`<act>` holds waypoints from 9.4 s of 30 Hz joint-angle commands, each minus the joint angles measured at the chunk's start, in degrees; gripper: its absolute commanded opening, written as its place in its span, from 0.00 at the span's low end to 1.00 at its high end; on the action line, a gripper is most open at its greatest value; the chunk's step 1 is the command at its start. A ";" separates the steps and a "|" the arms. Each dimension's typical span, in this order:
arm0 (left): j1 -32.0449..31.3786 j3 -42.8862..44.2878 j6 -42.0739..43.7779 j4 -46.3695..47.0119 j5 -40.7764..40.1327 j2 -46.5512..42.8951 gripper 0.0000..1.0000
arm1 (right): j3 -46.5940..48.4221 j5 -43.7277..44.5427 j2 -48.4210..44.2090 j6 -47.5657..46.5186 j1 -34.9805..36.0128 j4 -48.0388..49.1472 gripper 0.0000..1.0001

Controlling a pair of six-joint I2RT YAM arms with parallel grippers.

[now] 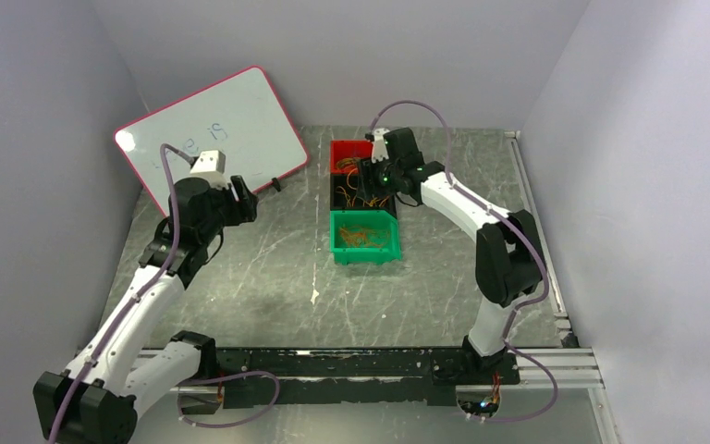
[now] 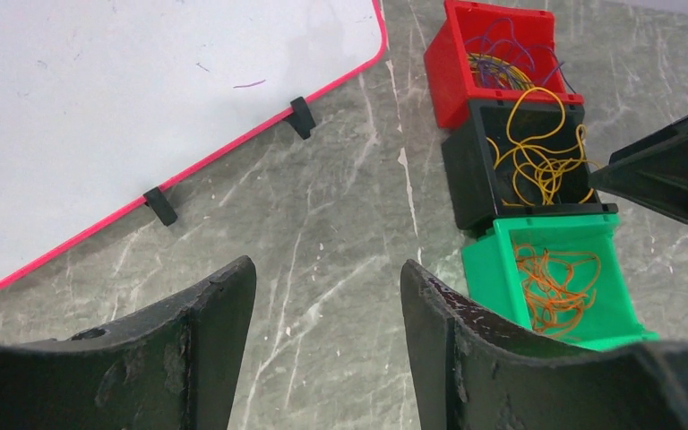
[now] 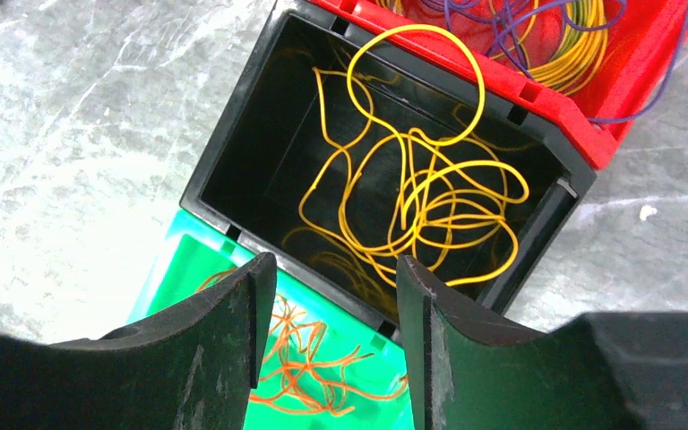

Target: Untangle the cables

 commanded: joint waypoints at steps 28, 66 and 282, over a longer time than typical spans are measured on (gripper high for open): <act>0.63 1.93 -2.14 -9.02 4.42 -8.34 0.62 | 8.75 1.21 14.87 1.23 -0.36 2.64 0.11; 0.63 4.39 -0.77 -11.36 4.64 -9.49 0.61 | 16.83 -1.67 8.73 -35.77 7.84 -31.01 0.64; 0.63 1.27 -3.05 -11.65 5.15 -12.76 0.58 | -3.52 4.26 -1.13 11.09 -6.99 -3.19 0.16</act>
